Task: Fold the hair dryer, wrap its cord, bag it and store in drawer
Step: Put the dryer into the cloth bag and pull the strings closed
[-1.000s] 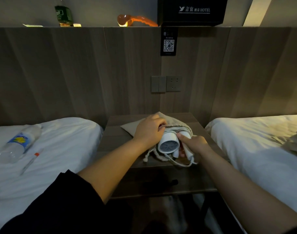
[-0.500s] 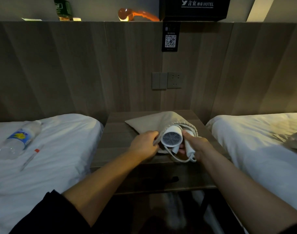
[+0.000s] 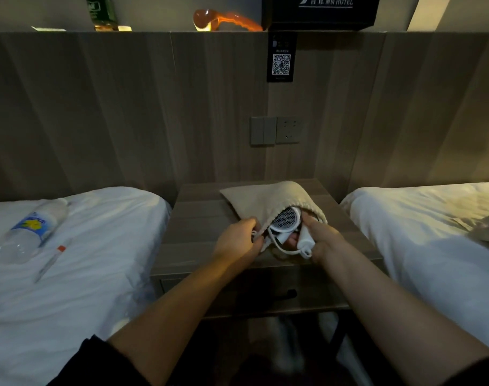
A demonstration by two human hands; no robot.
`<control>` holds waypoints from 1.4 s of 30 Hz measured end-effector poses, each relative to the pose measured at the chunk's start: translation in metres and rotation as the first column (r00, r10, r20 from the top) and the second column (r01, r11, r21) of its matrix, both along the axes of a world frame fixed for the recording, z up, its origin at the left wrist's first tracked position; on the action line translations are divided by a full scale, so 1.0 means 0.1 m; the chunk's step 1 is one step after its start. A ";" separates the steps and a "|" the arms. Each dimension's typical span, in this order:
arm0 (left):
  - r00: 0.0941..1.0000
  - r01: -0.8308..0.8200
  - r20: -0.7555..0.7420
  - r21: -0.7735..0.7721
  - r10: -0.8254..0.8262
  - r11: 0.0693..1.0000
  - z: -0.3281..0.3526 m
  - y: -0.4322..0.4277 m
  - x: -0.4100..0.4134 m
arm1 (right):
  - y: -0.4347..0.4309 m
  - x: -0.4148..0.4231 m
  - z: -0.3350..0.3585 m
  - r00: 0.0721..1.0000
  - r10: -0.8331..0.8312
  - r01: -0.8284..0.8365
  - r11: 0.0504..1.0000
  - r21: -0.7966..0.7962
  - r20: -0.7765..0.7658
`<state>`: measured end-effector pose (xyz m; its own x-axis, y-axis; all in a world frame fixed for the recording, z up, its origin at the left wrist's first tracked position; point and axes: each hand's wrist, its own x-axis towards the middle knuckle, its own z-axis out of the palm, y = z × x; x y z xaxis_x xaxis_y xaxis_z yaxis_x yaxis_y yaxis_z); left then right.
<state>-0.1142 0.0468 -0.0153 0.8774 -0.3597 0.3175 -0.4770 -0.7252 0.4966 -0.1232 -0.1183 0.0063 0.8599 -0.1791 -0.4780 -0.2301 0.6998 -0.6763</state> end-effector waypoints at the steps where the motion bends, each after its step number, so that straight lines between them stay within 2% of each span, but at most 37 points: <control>1: 0.999 0.025 -0.022 0.004 -0.025 1.000 0.00 0.00 -0.01 | 0.01 0.01 0.01 1.000 -0.002 0.001 0.999 0.038 0.022; 3: 0.996 0.083 -0.042 0.036 -0.081 0.996 0.04 -0.01 -0.02 | 0.04 -0.02 0.05 0.999 0.019 -0.023 0.994 0.103 0.048; 5: 0.996 0.090 -0.002 0.104 -0.090 0.990 0.08 0.01 -0.01 | 0.02 -0.02 0.07 0.998 0.034 -0.043 0.986 0.161 0.059; 8: 0.992 -0.105 0.079 0.087 0.099 0.991 0.10 0.10 0.03 | -0.04 0.02 0.03 0.996 0.084 -0.089 0.974 0.209 0.032; 10: 0.978 -0.206 0.025 0.028 0.205 0.978 0.05 0.11 0.05 | -0.10 0.01 0.01 0.991 0.134 -0.136 0.958 0.251 0.027; 12: 0.967 -0.245 -0.076 0.008 0.245 0.970 -0.04 0.05 0.05 | -0.14 0.00 0.00 0.983 0.177 -0.181 0.947 0.267 0.039; 14: 0.952 -0.262 -0.161 0.019 0.262 0.965 -0.09 -0.02 0.05 | -0.16 0.00 0.00 0.982 0.183 -0.190 0.954 0.233 0.050; 17: 0.946 -0.251 -0.191 0.076 0.261 0.965 -0.11 -0.08 0.07 | -0.21 0.03 0.02 0.985 0.170 -0.173 0.969 0.176 0.029; 20: 0.964 -0.133 -0.217 0.112 0.155 0.985 -0.10 -0.11 0.01 | -0.23 0.06 -0.02 0.984 0.178 -0.174 0.979 0.105 -0.030; 24: 0.949 -0.005 -0.316 0.033 0.015 0.999 -0.05 -0.08 -0.02 | -0.19 0.11 -0.15 0.988 0.150 -0.152 0.985 0.084 0.024; 26: 0.948 0.022 -0.319 0.002 -0.020 1.000 -0.02 -0.06 0.00 | -0.13 0.12 -0.17 0.986 0.166 -0.165 0.984 0.060 -0.017; 30: 0.966 -0.051 -0.248 0.070 0.066 0.996 0.01 -0.06 0.02 | -0.09 0.40 -0.44 0.995 0.061 -0.062 0.998 -0.008 -0.076; 32: 0.966 -0.092 -0.233 0.087 0.110 0.992 -0.01 -0.06 0.02 | 0.04 0.32 -0.38 0.999 0.025 -0.027 0.998 -0.048 -0.032; 35: 0.960 -0.120 -0.241 0.105 0.142 0.987 -0.04 -0.05 0.02 | 0.09 0.18 -0.29 0.999 0.013 -0.023 0.975 -0.221 -0.046; 37: 0.967 -0.123 -0.212 0.100 0.141 0.987 -0.08 -0.03 0.02 | 0.05 0.07 -0.25 0.994 0.061 -0.091 0.911 -0.401 -0.086; 38: 0.974 -0.128 -0.177 0.088 0.142 0.988 -0.11 -0.01 0.03 | 0.02 -0.01 -0.21 0.989 0.112 -0.144 0.844 -0.516 -0.093; 39: 0.979 -0.134 -0.144 0.068 0.142 0.989 -0.13 0.01 0.04 | -0.02 -0.11 -0.19 0.984 0.154 -0.174 0.732 -0.658 -0.088; 40: 0.982 -0.137 -0.126 0.046 0.141 0.990 -0.14 0.03 0.06 | -0.09 -0.18 -0.20 0.985 0.164 -0.137 0.580 -0.803 -0.050; 41: 0.983 -0.138 -0.119 0.034 0.141 0.990 -0.14 0.04 0.07 | -0.17 -0.26 -0.21 0.990 0.135 -0.024 0.377 -0.926 0.029; 42: 0.982 -0.142 -0.116 0.039 0.146 0.989 -0.14 0.04 0.09 | -0.23 -0.33 -0.21 0.985 0.098 0.127 0.148 -0.981 0.142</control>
<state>-0.1054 0.0510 -0.0297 0.9515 -0.2347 0.1991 -0.3056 -0.7975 0.5203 -0.1564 -0.1415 -0.0144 0.8802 -0.4127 0.2345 -0.0585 -0.5846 -0.8092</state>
